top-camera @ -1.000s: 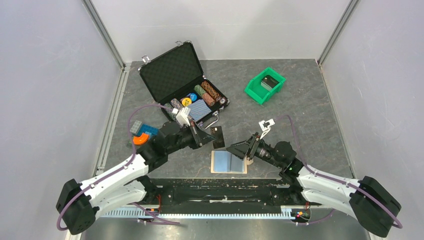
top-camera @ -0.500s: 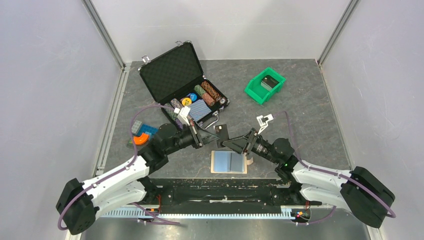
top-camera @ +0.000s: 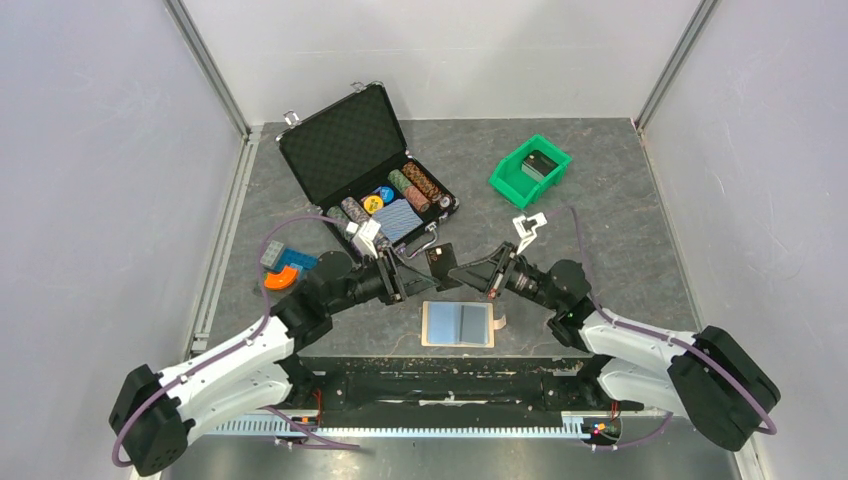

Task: Take the credit cards out of the card holder
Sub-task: Remove the credit card from the card holder, then place the credit card in the storage box.

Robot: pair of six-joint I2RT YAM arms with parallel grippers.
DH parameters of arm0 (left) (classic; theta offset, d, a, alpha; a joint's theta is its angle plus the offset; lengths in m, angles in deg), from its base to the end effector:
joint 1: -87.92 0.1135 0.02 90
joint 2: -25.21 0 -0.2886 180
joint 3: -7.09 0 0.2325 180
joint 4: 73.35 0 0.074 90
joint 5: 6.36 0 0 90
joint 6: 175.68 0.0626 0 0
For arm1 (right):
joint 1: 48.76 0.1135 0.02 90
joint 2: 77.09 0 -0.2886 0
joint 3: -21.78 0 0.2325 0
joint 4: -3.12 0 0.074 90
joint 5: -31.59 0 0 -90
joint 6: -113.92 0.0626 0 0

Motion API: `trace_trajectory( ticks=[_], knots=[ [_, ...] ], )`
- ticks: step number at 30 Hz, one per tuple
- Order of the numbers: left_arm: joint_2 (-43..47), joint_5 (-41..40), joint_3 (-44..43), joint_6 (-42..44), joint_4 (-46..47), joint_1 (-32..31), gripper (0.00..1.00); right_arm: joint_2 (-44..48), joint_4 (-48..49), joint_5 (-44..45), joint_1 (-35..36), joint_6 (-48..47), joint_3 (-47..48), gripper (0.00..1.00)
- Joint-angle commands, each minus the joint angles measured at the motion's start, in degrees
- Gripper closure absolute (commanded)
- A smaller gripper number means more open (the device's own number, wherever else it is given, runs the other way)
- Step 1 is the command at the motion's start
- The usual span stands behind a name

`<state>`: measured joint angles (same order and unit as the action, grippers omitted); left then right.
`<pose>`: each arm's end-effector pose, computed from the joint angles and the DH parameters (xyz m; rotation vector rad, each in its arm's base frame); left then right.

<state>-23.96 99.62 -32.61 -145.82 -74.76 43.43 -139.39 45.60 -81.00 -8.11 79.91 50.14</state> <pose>0.1252 -0.1471 0.2683 -0.0431 2.0390 -1.4983 0.1430 0.1544 0.2588 -0.1562 1.6553 1.6200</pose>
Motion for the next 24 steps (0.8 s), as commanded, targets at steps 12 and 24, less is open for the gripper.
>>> trace_trajectory(
  ticks=[12, 24],
  knots=[
    [-1.18, 12.82, -14.27, 16.98, -21.81, 3.60, 0.31, -0.72, -15.85, -30.40, -2.96, -14.97, 9.41, 1.00],
    [-4.43, 21.10, -15.81, 17.63, -20.24, 3.62, 0.93, 0.03, -22.11, -29.92, -2.92, -17.87, 10.29, 0.95]
  ],
)
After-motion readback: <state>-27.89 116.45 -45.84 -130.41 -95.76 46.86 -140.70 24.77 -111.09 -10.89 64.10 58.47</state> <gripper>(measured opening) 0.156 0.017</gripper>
